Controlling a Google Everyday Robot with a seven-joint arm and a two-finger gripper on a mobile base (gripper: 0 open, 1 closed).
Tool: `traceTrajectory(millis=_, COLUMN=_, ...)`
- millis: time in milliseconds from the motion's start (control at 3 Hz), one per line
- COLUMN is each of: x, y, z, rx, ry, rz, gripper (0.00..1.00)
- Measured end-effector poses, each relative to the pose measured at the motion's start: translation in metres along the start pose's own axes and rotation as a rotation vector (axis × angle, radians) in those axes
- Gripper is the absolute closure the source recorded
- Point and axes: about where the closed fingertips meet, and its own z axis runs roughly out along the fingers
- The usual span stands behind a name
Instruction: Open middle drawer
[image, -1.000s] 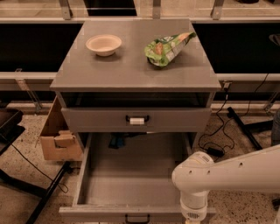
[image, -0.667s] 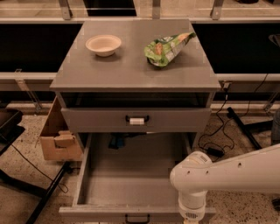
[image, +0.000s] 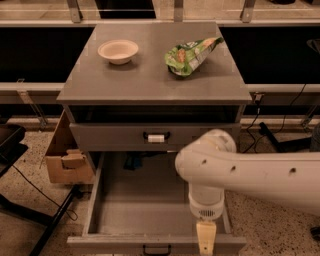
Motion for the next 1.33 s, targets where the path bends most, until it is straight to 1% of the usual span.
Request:
traceTrajectory(millis=333, x=-0.004, y=-0.026, z=-0.086, rx=0.081, ry=-0.046, rz=0.002, gripper=0.00)
traceTrajectory(millis=667, x=0.011, y=-0.056, z=-0.131, rx=0.120, ry=-0.098, rz=0.053, gripper=0.00)
traceTrajectory(millis=1000, x=0.044, y=-0.086, z=-0.133, rx=0.118, ry=-0.155, rz=0.137, gripper=0.00)
traceTrajectory(millis=1333, x=0.079, y=-0.100, z=-0.122, rx=0.132, ry=-0.208, rz=0.193, gripper=0.00)
